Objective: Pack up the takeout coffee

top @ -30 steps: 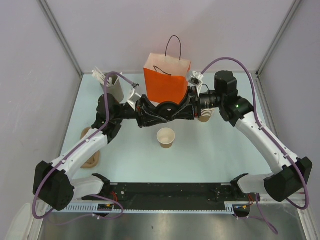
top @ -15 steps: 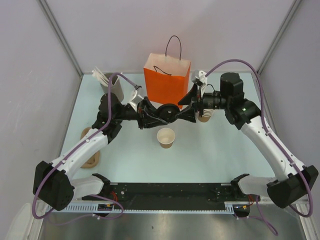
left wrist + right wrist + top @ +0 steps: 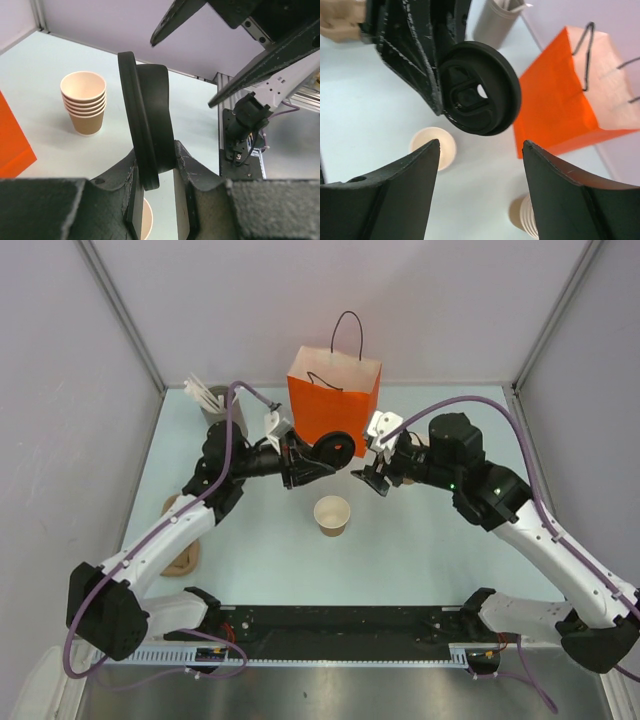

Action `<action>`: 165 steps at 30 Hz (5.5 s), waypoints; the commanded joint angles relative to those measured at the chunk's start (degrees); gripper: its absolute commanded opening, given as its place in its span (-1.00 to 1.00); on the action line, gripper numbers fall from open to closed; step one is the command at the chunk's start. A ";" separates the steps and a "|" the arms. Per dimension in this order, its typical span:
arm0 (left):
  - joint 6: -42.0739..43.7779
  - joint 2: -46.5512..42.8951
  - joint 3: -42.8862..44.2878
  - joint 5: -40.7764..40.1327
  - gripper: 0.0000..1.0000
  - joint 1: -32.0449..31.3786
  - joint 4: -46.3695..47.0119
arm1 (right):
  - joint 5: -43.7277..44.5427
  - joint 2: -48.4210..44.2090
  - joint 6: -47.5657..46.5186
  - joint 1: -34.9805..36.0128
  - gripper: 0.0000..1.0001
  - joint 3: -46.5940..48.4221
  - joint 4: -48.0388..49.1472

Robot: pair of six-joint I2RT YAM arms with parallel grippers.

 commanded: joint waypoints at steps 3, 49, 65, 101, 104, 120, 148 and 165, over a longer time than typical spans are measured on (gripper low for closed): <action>1.91 1.20 2.22 -3.77 -0.63 -0.22 -3.37 | 17.37 1.20 -9.21 4.07 0.31 3.35 0.94; 2.97 5.95 3.45 1.67 -0.53 -1.54 -6.27 | 25.73 10.26 -18.98 10.49 -0.33 3.79 1.21; 2.53 6.13 3.28 2.20 -0.53 -1.54 -5.66 | 26.08 11.48 -19.42 10.32 -0.37 3.79 2.17; 17.19 -5.20 9.07 -0.78 0.99 6.27 -19.62 | 17.38 7.17 -17.49 8.47 -1.00 3.79 -7.57; 22.65 -6.87 10.57 -2.98 1.00 8.03 -24.62 | 17.20 8.75 -17.05 8.47 -1.00 3.88 -9.34; 36.29 -11.89 0.03 -5.72 0.99 15.59 -25.09 | 4.64 27.29 -12.21 3.38 -1.00 21.44 -29.19; 28.65 -18.75 -8.76 3.61 0.99 29.29 -17.09 | 8.77 51.12 -11.34 6.27 -0.89 39.30 -45.11; 17.21 -19.89 -12.63 0.53 0.99 38.53 -5.13 | 11.40 56.39 -10.37 6.80 -0.86 43.25 -46.52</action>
